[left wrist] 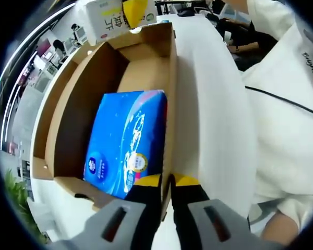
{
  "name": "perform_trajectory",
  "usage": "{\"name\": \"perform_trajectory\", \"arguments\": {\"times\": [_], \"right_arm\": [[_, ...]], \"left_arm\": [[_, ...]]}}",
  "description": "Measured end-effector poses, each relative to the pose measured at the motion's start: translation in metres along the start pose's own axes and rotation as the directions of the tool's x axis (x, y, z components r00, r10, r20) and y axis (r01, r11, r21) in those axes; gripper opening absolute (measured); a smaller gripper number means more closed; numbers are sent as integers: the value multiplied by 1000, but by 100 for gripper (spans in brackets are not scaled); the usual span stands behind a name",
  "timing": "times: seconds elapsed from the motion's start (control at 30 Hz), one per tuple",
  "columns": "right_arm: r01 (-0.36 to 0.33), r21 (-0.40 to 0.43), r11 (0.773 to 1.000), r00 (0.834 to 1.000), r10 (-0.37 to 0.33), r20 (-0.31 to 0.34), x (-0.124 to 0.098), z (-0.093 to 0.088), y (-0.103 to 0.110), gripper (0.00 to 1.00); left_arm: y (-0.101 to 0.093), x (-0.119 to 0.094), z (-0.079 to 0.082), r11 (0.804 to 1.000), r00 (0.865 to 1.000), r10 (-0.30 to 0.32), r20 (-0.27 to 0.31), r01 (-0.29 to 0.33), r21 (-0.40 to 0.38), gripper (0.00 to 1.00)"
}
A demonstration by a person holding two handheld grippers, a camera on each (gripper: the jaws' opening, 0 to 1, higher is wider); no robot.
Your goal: Operate the shoe box by opening the lid, removing the specified soft item, and placing it in the target area until the item is outside and the box remains undamaged.
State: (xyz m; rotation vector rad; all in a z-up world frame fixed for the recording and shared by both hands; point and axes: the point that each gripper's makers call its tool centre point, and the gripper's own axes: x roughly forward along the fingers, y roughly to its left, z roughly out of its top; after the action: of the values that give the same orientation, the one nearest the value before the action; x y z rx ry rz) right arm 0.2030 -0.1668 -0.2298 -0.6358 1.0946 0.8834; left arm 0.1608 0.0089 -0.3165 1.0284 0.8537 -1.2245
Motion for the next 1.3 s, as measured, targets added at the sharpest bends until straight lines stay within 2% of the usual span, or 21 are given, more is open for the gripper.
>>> {"name": "perform_trajectory", "arguments": {"times": [0.23,0.5,0.57,0.9,1.13,1.3], "right_arm": [[46,21,999,999,-46,8,-13,-11,-9,22],[72,45,996,995,-75,66,-18,-14,-17,22],[59,57,997,997,-62,54,-18,-20,-17,22],[94,79,992,995,-97,28,-26,-36,-26,22],[110,129,985,993,-116,38,-33,-56,-38,22],[126,177,976,991,-130,15,-37,-78,-48,22]], "left_arm": [[0,0,0,1000,1000,0,-3,0,0,6],[-1,0,0,1000,1000,0,0,0,1,6],[-1,-1,0,1000,1000,0,0,0,-1,6],[-1,0,1,1000,1000,-3,-4,3,-2,6],[-3,-1,2,1000,1000,-4,-2,4,-2,6],[-2,0,2,1000,1000,-3,-2,3,-1,6]]}}
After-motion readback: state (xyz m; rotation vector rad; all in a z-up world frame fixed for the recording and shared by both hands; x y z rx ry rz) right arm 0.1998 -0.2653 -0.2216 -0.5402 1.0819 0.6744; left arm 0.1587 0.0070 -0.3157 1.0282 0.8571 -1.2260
